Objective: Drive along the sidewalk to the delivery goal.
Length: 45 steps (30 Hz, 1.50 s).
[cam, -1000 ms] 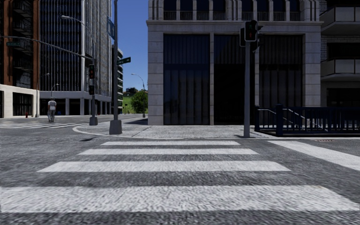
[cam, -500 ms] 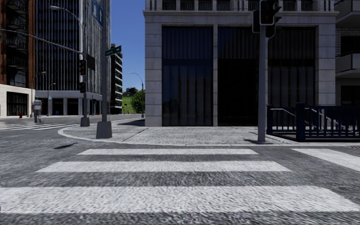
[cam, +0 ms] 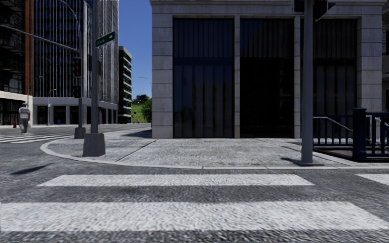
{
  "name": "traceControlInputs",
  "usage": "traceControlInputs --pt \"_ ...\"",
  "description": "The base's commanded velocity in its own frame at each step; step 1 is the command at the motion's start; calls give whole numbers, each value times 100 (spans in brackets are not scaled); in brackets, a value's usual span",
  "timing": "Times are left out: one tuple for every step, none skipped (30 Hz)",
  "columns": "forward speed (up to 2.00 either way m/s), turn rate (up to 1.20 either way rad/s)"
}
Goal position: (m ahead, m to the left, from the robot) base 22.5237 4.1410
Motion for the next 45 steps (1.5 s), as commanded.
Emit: traceControlInputs --pt "200 0" --pt "200 0" --pt "200 0" --pt "200 0" --pt "200 0" --pt "200 0" --pt "200 0" --pt "200 0" --pt "200 0" --pt "200 0" --pt "200 0" --pt "200 0" --pt "200 0" --pt "200 0" --pt "200 0" --pt "200 0" --pt "200 0" --pt "200 0" --pt "200 0" --pt "200 0" --pt "200 0" --pt "200 0" --pt "200 0" --pt "200 0" --pt "200 0" --pt "200 0" --pt "200 0" --pt "200 0" --pt "200 0" --pt "200 0" --pt "200 0" --pt "200 0" --pt "200 0" --pt "200 0" --pt "200 0" --pt "200 0" --pt "200 0" --pt "200 0" --pt "200 0" --pt "200 0" --pt "200 0" --pt "200 0" --pt "200 0" --pt "200 1" --pt "200 14"
